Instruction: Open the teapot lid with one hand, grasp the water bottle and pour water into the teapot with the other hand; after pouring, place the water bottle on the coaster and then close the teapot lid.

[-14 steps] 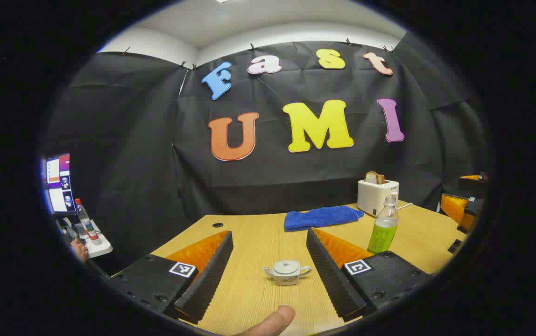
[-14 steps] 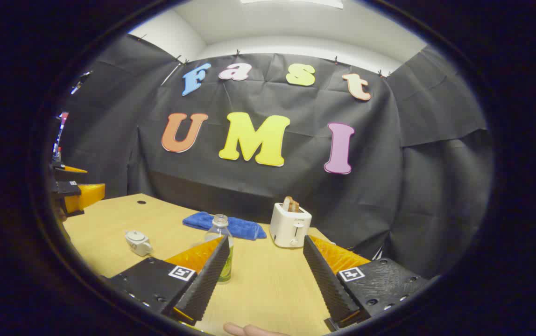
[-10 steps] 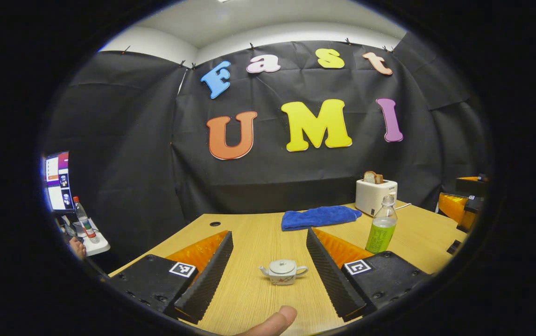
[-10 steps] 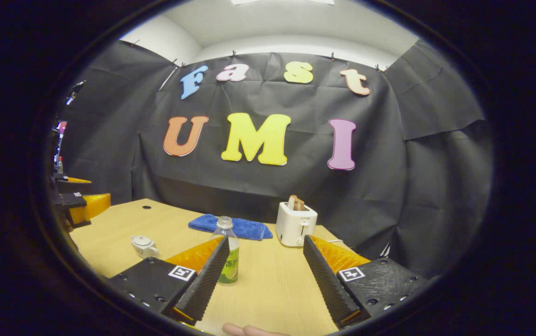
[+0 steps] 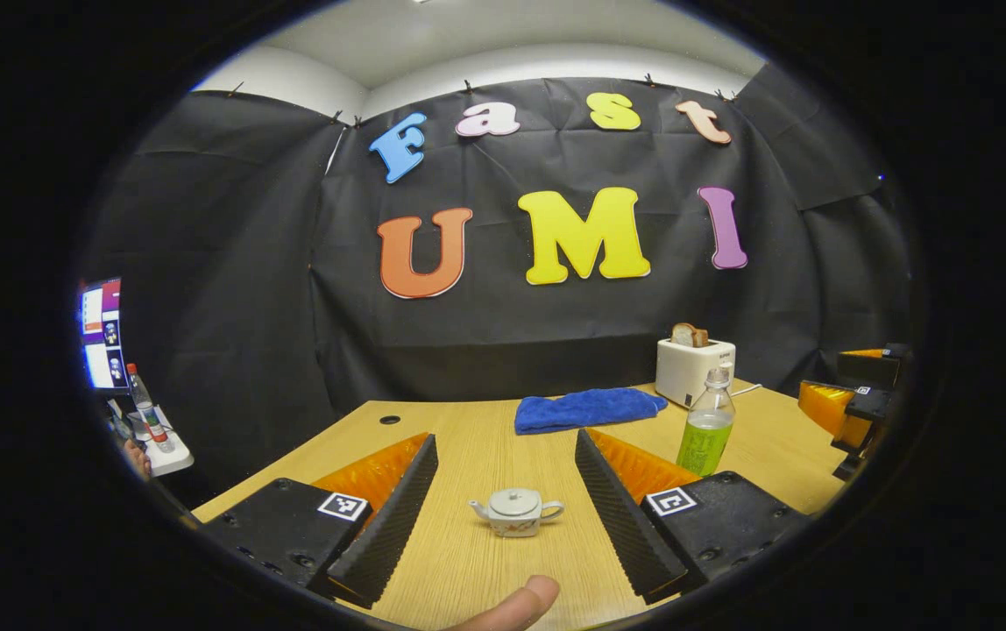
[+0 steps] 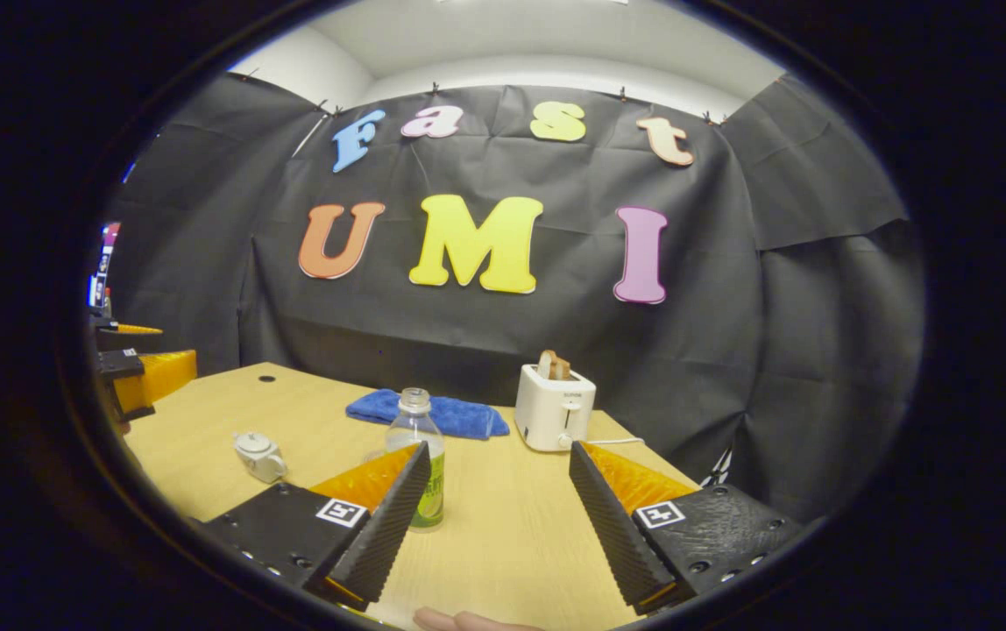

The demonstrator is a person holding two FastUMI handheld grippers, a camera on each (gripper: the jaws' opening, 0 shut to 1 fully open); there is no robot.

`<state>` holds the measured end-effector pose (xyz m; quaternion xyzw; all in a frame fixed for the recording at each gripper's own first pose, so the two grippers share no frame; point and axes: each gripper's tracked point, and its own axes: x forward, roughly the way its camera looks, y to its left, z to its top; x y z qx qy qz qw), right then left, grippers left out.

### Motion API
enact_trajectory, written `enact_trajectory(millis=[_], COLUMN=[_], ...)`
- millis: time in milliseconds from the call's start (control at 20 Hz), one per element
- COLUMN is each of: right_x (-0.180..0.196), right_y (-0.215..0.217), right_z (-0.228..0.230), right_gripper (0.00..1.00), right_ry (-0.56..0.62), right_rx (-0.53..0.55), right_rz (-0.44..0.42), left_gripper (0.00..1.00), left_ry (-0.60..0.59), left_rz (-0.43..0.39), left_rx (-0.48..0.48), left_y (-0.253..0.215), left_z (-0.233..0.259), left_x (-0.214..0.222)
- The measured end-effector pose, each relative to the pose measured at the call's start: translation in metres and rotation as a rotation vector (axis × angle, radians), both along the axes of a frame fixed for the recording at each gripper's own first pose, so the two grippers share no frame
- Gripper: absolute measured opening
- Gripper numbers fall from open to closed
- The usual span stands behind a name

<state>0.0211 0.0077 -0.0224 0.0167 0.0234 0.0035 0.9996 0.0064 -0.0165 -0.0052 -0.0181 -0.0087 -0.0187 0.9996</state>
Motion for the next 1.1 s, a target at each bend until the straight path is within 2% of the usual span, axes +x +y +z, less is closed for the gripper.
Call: enact_trajectory(millis=[150, 300, 450, 500, 650, 700, 950, 1000, 1100], right_x=[0.0, 0.001, 0.004, 0.005, 0.008, 0.01, 0.014, 0.014, 0.017], right_y=[0.005, 0.009, 0.01, 0.01, 0.01, 0.01, 0.018, 0.02, 0.023], right_z=[0.0, -0.001, -0.006, -0.007, -0.011, -0.012, -0.02, -0.021, -0.025], right_gripper=[0.98, 0.95, 0.95, 0.98, 0.95, 0.98, 0.95, 0.98, 0.95], right_ry=[-0.004, -0.007, 0.001, 0.004, 0.012, 0.015, 0.027, 0.03, 0.042], right_rx=[-0.002, -0.013, -0.025, -0.026, -0.031, -0.033, -0.028, -0.029, -0.029], right_rz=[0.008, 0.015, 0.011, 0.011, 0.005, 0.003, 0.02, 0.025, 0.033], left_gripper=[0.99, 0.99, 0.99, 0.99, 0.99, 0.99, 0.99, 0.99, 1.0], left_ry=[0.007, 0.032, 0.047, 0.052, 0.064, 0.066, 0.084, 0.098, 0.095], left_rz=[0.006, 0.006, 0.028, 0.034, 0.039, 0.037, 0.018, -0.002, -0.01], left_rx=[-0.026, -0.064, -0.069, -0.072, -0.077, -0.078, -0.066, -0.054, -0.007], left_y=[0.002, 0.006, 0.013, 0.016, 0.017, 0.017, 0.011, 0.003, -0.004], left_z=[-0.002, -0.008, -0.013, -0.017, -0.027, -0.031, -0.065, -0.075, -0.088], left_x=[0.003, 0.007, 0.012, 0.017, 0.028, 0.034, 0.074, 0.081, 0.093])
